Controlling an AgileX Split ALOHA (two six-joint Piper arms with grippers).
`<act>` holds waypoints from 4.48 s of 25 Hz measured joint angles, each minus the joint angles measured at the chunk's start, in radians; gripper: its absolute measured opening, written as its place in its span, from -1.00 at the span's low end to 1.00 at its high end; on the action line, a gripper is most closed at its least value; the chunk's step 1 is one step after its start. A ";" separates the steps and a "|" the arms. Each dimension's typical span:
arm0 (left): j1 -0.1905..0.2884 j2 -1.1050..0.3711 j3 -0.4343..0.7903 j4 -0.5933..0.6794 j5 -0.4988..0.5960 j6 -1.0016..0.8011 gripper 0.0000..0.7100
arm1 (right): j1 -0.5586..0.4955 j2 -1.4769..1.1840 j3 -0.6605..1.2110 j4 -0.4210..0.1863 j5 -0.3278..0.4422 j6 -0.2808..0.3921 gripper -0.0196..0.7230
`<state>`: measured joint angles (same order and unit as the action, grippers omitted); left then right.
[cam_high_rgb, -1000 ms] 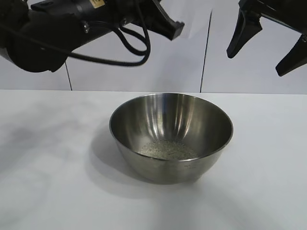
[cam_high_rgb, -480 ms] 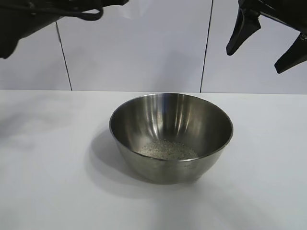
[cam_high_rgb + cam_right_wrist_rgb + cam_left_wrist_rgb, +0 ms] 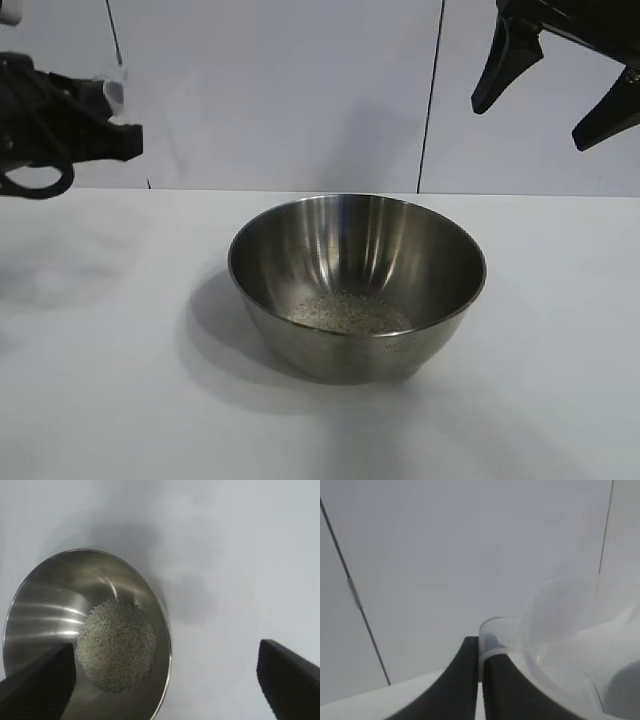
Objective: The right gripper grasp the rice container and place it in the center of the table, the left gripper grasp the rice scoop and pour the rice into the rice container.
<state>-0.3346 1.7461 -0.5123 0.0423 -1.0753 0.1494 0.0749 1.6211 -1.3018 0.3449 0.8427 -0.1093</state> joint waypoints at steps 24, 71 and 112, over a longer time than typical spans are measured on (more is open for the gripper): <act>0.016 0.363 0.003 -0.034 -0.076 -0.005 -0.85 | 0.000 0.000 0.000 0.000 0.000 -0.001 0.89; 0.019 -0.214 -0.805 -0.395 1.983 0.000 0.72 | 0.000 0.000 0.000 -0.004 0.004 -0.011 0.89; 0.019 0.044 -0.944 -0.529 2.044 -0.005 0.72 | 0.000 0.000 0.000 0.026 0.026 -0.014 0.89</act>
